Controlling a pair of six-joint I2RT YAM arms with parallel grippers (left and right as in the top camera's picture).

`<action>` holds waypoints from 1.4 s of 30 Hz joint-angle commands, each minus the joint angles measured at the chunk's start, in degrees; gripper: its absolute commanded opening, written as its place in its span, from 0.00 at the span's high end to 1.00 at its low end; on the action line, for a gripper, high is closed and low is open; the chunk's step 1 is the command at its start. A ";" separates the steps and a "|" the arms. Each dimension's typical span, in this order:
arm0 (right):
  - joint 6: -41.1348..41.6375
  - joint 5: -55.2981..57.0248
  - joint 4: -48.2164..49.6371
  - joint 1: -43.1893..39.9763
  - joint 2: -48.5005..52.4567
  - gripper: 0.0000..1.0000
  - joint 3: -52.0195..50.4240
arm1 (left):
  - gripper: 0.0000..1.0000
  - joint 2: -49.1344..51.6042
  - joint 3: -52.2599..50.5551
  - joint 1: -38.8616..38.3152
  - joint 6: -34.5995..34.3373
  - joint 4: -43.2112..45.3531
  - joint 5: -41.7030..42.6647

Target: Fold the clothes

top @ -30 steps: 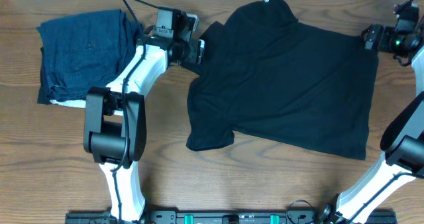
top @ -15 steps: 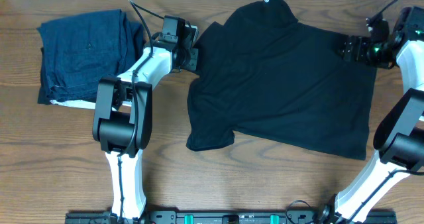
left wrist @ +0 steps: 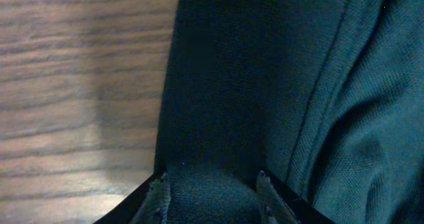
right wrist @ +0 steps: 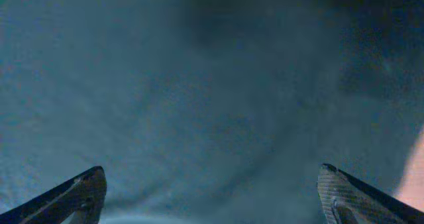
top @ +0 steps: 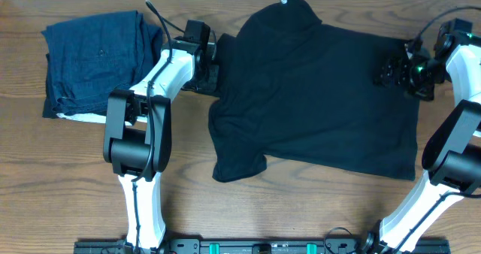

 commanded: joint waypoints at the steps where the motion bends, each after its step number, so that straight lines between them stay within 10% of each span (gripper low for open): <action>1: 5.27 8.33 -2.25 0.48 0.31 0.01 -0.57 | 0.55 3.02 -2.36 0.39 -3.69 -1.70 -1.42; 9: 17.77 16.70 -5.60 0.46 0.31 0.01 -3.08 | 0.47 1.29 -2.36 1.73 -3.82 -1.62 -1.14; 15: 19.71 13.05 -5.97 1.07 0.11 0.01 -6.82 | 0.01 -7.21 -2.36 1.90 -3.80 -0.22 1.40; 32: 29.07 16.00 6.12 -0.13 -32.52 0.01 -38.45 | 0.02 -24.39 -2.56 0.94 -3.82 -3.43 2.60; 42: 28.17 16.13 13.42 -9.33 -33.94 0.01 -51.30 | 0.02 -23.98 -4.11 0.90 -7.50 -5.49 5.51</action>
